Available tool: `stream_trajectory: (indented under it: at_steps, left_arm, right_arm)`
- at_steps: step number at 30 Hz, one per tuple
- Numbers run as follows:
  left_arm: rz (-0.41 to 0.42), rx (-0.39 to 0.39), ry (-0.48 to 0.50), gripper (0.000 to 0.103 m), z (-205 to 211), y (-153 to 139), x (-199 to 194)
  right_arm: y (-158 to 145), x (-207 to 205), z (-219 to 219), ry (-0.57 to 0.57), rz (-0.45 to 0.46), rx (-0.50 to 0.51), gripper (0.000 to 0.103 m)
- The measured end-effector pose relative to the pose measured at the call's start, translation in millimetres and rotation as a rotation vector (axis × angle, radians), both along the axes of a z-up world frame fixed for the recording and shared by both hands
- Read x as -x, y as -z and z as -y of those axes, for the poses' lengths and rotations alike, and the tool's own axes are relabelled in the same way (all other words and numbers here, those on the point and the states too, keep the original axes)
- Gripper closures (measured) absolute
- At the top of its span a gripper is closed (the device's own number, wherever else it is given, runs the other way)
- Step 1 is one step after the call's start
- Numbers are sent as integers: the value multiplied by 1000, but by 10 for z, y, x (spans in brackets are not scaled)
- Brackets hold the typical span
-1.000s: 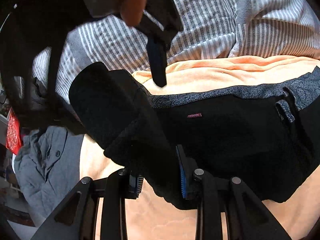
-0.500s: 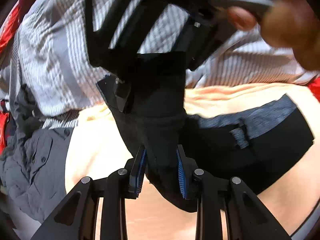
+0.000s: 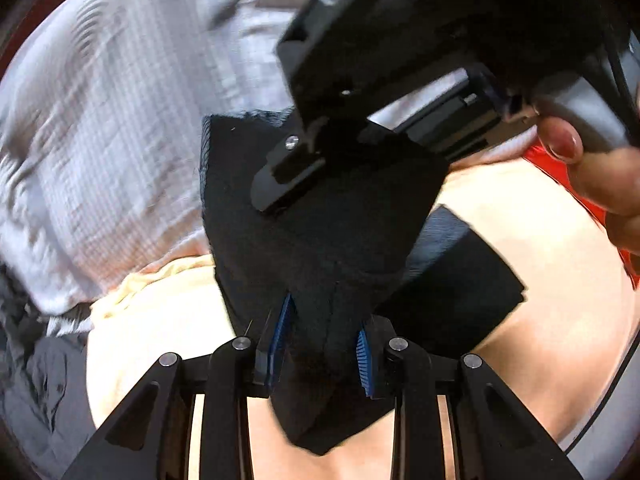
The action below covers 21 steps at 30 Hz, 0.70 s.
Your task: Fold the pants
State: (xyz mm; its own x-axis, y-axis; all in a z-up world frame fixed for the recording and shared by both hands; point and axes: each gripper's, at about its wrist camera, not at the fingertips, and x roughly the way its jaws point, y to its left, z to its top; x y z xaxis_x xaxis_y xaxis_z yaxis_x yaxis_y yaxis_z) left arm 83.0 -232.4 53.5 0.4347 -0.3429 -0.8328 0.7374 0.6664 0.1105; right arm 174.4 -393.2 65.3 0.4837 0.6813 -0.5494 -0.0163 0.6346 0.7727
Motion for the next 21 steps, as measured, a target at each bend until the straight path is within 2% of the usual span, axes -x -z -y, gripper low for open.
stream_trajectory:
  at_steps: [3, 7, 14, 17, 19, 20, 21]
  left_arm:
    - [-20, -21, 55, 73, 298, 67, 154]
    - [-55, -81, 138, 73, 721, 300, 425]
    - [-105, -195, 196, 73, 1030, 818, 729]
    - [-95, -245, 202, 72, 1090, 966, 802]
    - [-91, -259, 205, 65, 1090, 954, 802]
    - [-108, -246, 206, 51, 1072, 929, 794]
    - [-137, -223, 199, 42, 1025, 885, 781]
  right_arm:
    - [219, 301, 362, 75, 1, -53, 86]
    - [603, 689, 890, 174, -25, -123, 86]
    - [1478, 1129, 1261, 293, -125, -225, 86]
    - [1723, 1162, 1289, 311, -152, -238, 86]
    - [1827, 1185, 1314, 319, -164, -245, 84]
    - [1855, 1197, 1335, 323, -166, -246, 83]
    - [1848, 1192, 1339, 323, -167, -232, 83]
